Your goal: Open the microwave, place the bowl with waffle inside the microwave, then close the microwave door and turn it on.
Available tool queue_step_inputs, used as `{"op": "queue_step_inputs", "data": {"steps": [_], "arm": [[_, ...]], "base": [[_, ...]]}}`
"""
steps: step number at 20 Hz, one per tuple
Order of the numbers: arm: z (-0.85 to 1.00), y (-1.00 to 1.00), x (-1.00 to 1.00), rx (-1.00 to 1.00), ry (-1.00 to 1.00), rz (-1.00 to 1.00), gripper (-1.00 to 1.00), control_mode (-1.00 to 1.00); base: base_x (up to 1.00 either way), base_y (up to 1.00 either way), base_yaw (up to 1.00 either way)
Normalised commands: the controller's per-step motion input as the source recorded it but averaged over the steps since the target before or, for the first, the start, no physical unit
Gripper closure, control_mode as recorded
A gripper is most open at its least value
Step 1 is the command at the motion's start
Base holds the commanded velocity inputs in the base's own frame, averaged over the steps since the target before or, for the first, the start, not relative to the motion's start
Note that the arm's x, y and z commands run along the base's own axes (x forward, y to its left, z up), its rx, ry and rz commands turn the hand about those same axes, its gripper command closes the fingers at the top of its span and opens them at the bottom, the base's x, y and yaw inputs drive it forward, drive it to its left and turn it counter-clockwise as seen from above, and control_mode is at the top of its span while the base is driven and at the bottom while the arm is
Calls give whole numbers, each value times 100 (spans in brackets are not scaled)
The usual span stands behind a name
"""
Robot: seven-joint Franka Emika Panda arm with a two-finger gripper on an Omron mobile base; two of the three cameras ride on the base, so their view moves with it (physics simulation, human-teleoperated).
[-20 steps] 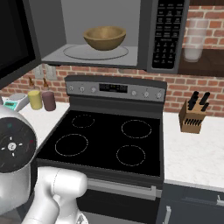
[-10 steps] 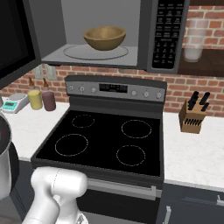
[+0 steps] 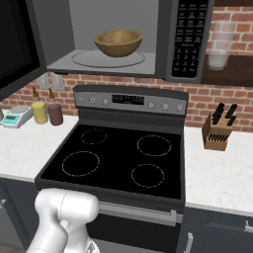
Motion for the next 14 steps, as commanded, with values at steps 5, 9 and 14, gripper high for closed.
{"op": "queue_step_inputs", "data": {"steps": [5,9,14], "arm": [[-2,58,-1,-1,0,-4,100,-100],[0,48,0,0,0,-8,100,-100],[0,36,-5,0,0,-14,100,-100]], "base": [[0,0,0],[0,0,0],[0,0,0]]}}
